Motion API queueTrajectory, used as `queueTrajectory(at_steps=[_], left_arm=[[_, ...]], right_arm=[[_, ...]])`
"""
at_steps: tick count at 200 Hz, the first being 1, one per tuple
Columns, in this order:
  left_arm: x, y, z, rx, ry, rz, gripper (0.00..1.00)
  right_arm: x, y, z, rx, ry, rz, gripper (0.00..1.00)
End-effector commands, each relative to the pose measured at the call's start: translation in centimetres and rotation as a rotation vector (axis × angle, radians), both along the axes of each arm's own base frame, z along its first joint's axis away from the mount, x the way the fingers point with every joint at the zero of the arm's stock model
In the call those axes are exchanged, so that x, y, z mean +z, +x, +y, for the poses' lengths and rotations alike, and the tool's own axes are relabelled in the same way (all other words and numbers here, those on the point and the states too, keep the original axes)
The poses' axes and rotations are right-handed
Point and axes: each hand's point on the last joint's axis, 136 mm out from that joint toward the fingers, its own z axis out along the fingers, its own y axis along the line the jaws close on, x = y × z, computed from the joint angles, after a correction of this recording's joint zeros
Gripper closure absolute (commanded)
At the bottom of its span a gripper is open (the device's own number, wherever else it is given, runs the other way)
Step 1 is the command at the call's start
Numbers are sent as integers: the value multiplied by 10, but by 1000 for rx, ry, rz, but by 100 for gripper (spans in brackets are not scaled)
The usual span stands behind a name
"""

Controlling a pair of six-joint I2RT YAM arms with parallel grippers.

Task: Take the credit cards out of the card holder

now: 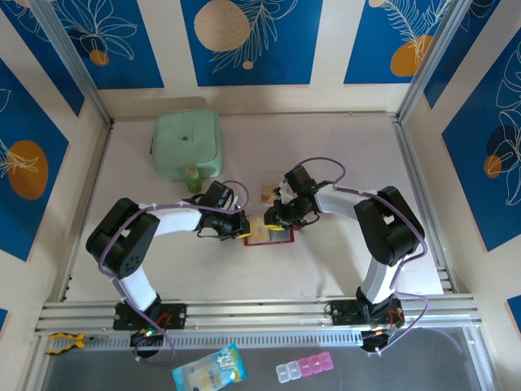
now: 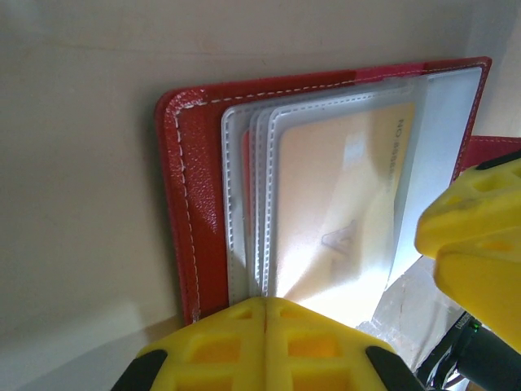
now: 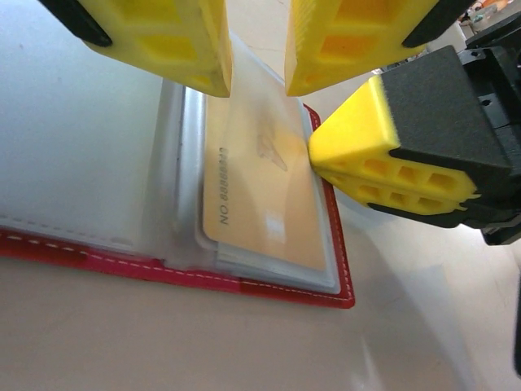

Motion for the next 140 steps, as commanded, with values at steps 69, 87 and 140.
queueTrajectory(at_steps=[69,87,140], left_arm=[[-1,-1,0,-13,7,16,96],[-1,-1,0,-14,8,16,96],[-2,-2,0,-14,9,18,96]], right_arm=[[0,-2,15,49,39,21,73],[0,-2,17,56,37,19,72],[-4,-4,17,64,20,25,72]])
